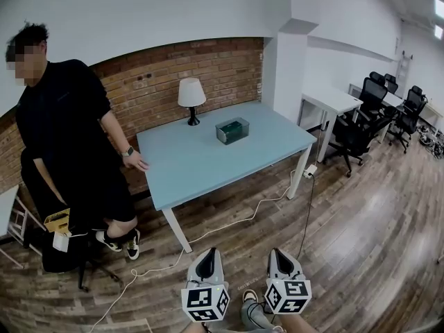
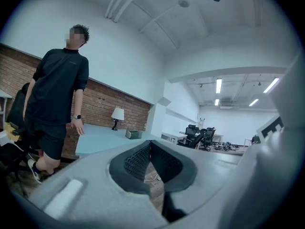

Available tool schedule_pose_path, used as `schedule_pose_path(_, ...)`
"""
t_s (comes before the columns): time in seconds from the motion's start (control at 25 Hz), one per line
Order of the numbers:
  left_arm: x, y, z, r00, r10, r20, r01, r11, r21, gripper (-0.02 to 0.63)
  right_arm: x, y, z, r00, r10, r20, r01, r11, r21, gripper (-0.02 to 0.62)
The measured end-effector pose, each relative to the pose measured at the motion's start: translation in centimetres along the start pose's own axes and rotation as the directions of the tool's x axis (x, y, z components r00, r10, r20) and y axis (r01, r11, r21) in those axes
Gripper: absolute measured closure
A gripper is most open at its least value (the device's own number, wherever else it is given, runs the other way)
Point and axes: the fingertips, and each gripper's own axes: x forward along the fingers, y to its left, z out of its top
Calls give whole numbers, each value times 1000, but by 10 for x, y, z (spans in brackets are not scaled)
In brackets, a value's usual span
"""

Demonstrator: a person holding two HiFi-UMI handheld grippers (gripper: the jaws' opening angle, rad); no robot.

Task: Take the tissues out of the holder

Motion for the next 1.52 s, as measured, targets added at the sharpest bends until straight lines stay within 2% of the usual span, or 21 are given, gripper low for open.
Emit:
schedule_pose_path(0.68,154,10,22,999,46,-1,-46,999,-5,600,148,-57,54,998,53,-20,-53,998,-22,591)
schedule_pose_path(1.52,306,2,16,999,41,-32,-41,999,-5,600,280,-131,76,997,59,-48,-59,998,-2,591)
